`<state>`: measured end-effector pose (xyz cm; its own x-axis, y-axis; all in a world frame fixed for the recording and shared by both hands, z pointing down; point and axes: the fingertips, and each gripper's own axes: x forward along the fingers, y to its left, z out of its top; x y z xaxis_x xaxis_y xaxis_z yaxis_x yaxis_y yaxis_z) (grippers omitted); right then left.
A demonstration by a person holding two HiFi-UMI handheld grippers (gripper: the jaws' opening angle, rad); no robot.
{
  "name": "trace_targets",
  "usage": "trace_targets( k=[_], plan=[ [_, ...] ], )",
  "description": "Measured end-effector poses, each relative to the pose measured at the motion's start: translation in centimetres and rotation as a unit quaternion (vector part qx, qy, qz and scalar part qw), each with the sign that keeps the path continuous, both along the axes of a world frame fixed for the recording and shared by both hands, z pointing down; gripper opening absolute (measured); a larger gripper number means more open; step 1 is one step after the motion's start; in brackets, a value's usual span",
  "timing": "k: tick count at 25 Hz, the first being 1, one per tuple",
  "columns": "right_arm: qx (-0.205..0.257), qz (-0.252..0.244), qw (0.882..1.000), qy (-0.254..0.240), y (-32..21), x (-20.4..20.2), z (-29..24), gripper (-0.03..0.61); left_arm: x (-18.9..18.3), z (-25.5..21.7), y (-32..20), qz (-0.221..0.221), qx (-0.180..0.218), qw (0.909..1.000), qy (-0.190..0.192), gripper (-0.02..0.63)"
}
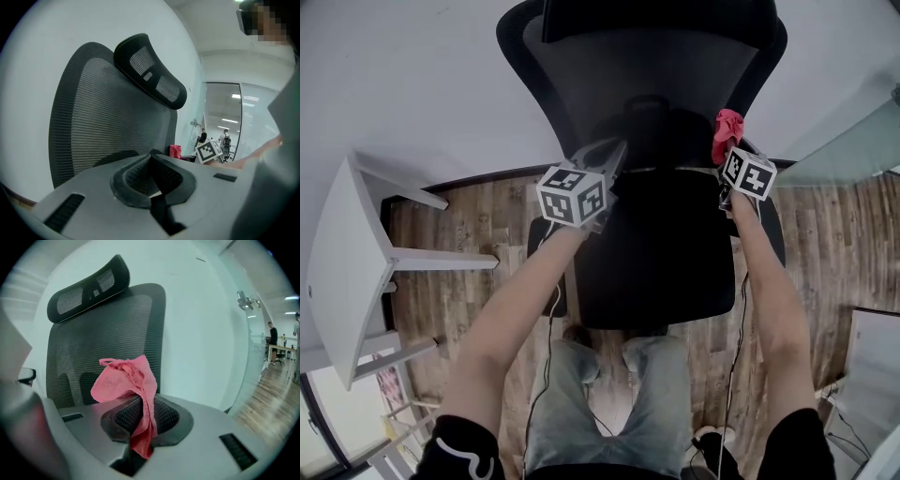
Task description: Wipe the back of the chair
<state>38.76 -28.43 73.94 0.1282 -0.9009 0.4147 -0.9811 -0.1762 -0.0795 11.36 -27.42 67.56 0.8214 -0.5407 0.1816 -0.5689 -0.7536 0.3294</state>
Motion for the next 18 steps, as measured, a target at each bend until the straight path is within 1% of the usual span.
trace_targets(
  k=[5,9,13,16,18],
  plan=[
    [0.000,0.036,0.999,-0.002,1.7,2.4,-0.2,0.069,0.7,-0.2,0.7,0.010,0.006,0.9999,0.002,0.025],
    [0.004,0.041,0.999,-0.002,3.3,1.5,-1.4,0.068,-0.3,-0.8,1.3,0.009,0.007,0.9999,0.005,0.025],
    [0.013,0.017,1.000,-0.013,4.2,-2.3,-2.2,0.069,-2.7,-1.4,1.8,-0.002,0.010,0.9999,0.003,0.025],
    [0.025,-0.016,0.999,-0.026,4.0,-6.9,-2.5,0.069,-5.3,-1.7,1.8,-0.011,0.018,0.9998,-0.002,0.025],
    [0.034,-0.044,0.998,-0.030,3.5,-10.7,-3.0,0.069,-7.5,-1.8,1.7,-0.020,0.018,0.9996,-0.002,0.025]
  ],
)
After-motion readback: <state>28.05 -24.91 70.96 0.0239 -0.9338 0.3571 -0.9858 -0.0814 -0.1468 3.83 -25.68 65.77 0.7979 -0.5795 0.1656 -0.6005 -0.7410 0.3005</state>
